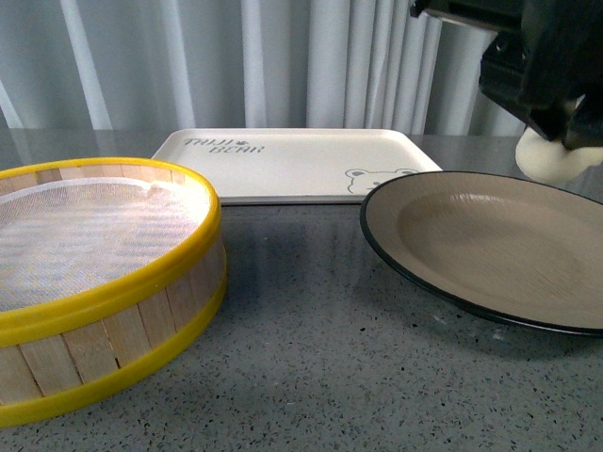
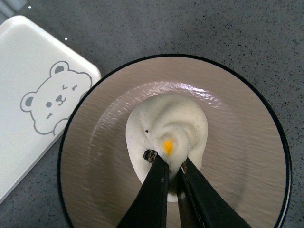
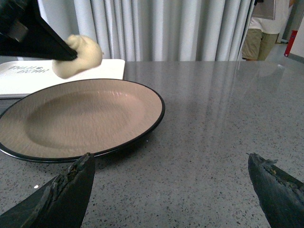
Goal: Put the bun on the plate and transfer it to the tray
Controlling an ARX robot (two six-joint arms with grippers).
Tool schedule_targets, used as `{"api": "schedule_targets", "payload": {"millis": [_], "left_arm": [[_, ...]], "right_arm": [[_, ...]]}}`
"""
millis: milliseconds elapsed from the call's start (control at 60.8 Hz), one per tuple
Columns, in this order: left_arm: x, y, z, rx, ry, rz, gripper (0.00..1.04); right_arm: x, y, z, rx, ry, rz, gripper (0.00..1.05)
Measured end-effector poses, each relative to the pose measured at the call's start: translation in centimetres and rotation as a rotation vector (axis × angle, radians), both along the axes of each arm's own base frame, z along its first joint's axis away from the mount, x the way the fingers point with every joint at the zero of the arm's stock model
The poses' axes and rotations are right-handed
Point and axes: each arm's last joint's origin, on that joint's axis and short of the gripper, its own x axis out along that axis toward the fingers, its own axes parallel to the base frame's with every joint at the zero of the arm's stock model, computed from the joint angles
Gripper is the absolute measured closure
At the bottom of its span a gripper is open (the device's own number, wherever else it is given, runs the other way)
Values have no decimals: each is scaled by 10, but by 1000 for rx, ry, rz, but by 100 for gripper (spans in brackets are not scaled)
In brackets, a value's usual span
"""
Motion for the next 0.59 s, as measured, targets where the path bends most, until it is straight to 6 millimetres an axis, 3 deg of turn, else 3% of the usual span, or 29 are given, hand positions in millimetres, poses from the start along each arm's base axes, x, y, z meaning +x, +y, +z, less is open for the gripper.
{"api": "schedule_targets", "payload": {"millis": [378,592], "left_arm": [[15,-29,-55,125,36,6,101],[31,-25,-59,127,29,57,101]], "right_arm": [[0,0,0,0,0,0,9],[0,0,0,0,0,0,9]]}}
